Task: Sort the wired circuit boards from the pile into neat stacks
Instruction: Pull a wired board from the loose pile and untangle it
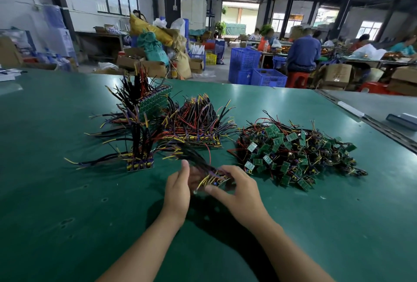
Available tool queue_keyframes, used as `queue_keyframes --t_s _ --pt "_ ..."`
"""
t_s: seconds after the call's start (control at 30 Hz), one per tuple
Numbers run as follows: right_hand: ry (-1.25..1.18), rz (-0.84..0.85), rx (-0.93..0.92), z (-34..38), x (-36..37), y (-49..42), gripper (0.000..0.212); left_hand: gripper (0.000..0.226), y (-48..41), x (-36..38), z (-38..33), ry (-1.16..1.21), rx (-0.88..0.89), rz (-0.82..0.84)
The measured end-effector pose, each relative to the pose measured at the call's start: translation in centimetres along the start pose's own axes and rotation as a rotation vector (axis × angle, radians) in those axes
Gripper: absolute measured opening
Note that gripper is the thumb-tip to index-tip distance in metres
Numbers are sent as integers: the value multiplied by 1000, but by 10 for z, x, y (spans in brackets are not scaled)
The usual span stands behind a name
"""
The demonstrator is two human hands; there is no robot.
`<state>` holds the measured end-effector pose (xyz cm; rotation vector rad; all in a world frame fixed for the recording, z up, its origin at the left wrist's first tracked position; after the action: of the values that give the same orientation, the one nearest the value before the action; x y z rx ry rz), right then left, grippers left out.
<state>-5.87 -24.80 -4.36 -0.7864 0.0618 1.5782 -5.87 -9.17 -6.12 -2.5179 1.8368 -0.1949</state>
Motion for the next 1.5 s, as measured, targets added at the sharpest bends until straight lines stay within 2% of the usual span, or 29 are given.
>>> queue_keyframes --t_s 0.1,0.17,0.3,0.47,0.63,0.77,0.93,1.0,1.13,1.2,1.27,1.33,1.5 --pt "-297 -59 188 -4 2 -1 20 30 -4 1 -2 11 50 33" --pt "-564 -55 312 -4 2 -1 8 21 -2 2 -3 -7 79 67" --pt "-914 -21 504 -1 3 -4 24 18 -1 3 -4 82 29 69" --pt "-1062 -22 628 1 5 -6 32 20 0 6 -5 210 -114 155" --pt "-1229 -116 723 2 9 -10 43 23 6 7 -9 221 -68 284" --pt "-1275 -129 723 -1 11 -10 32 30 5 5 -9 275 -94 297" --pt "-1253 -74 727 2 13 -10 39 12 5 5 -12 418 -200 251" --pt "-1258 -56 752 2 14 -10 38 8 7 6 -10 351 -184 213" --pt "-1245 54 780 2 16 -8 48 13 14 9 -5 13 52 245" --pt "-1232 119 710 3 16 -6 49 25 18 12 -5 -161 178 279" --pt "-1174 172 623 5 16 -3 50 28 21 13 -4 -281 241 218" --pt "-1145 187 582 9 17 -2 55 20 22 13 -4 -305 270 148" --pt "-1157 183 703 6 13 -4 57 38 21 8 -13 -288 432 24"
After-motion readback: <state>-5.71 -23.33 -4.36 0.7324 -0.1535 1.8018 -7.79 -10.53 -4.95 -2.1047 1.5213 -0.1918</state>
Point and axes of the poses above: each hand's wrist, its own y-axis away from the middle knuckle, its own x-axis out of the palm, z = x × y, the point moved 1 cm from there along -y, towards the middle knuckle, and after that the axes turned 2 degrees about -y, right-handed, at the moved point
